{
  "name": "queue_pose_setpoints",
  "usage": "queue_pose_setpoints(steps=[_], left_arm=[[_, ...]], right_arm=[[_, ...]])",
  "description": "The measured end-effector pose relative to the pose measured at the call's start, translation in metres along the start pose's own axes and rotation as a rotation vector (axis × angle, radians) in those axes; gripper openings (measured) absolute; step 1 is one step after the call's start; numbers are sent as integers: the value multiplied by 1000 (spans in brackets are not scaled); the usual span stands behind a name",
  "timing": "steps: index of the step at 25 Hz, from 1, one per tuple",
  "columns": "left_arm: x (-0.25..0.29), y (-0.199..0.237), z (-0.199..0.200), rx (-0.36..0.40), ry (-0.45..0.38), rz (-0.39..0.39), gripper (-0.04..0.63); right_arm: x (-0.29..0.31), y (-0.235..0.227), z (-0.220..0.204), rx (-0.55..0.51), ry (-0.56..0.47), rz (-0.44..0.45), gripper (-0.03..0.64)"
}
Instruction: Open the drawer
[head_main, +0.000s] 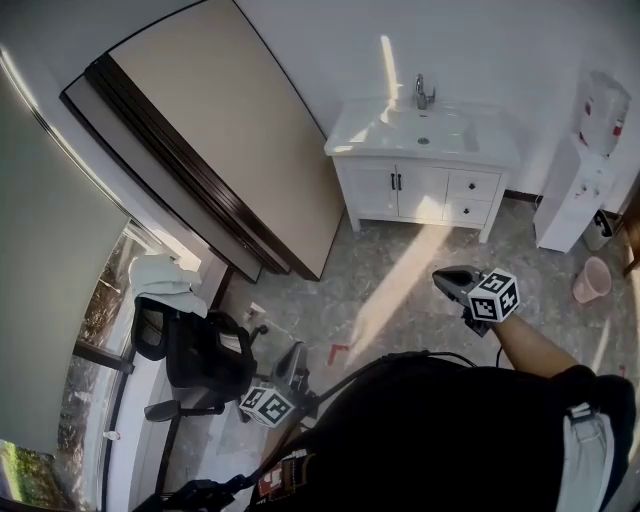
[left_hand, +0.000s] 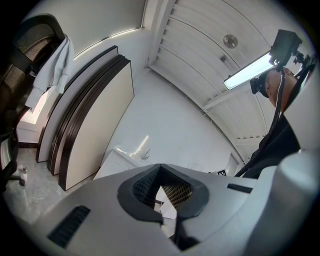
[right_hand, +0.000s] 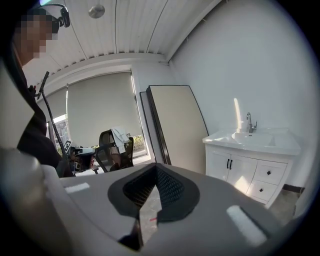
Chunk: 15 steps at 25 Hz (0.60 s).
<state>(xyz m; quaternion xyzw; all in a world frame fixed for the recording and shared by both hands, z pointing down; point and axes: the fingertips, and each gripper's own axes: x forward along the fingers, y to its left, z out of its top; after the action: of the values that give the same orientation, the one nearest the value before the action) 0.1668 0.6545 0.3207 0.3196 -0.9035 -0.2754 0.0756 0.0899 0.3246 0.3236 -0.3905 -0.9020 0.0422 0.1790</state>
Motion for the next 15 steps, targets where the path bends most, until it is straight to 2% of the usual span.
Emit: queue_pose_setpoints(steps=[7, 12, 15], left_arm=[[34, 31, 9, 9, -11, 44, -9], [87, 40, 25, 26, -47, 105, -9], [127, 38, 36, 47, -66, 129, -9]], right_arm=[[49, -39, 15, -2, -5, 68, 2], [82, -102, 33, 13, 4, 110, 2], [101, -138, 57, -22, 5, 156, 2]])
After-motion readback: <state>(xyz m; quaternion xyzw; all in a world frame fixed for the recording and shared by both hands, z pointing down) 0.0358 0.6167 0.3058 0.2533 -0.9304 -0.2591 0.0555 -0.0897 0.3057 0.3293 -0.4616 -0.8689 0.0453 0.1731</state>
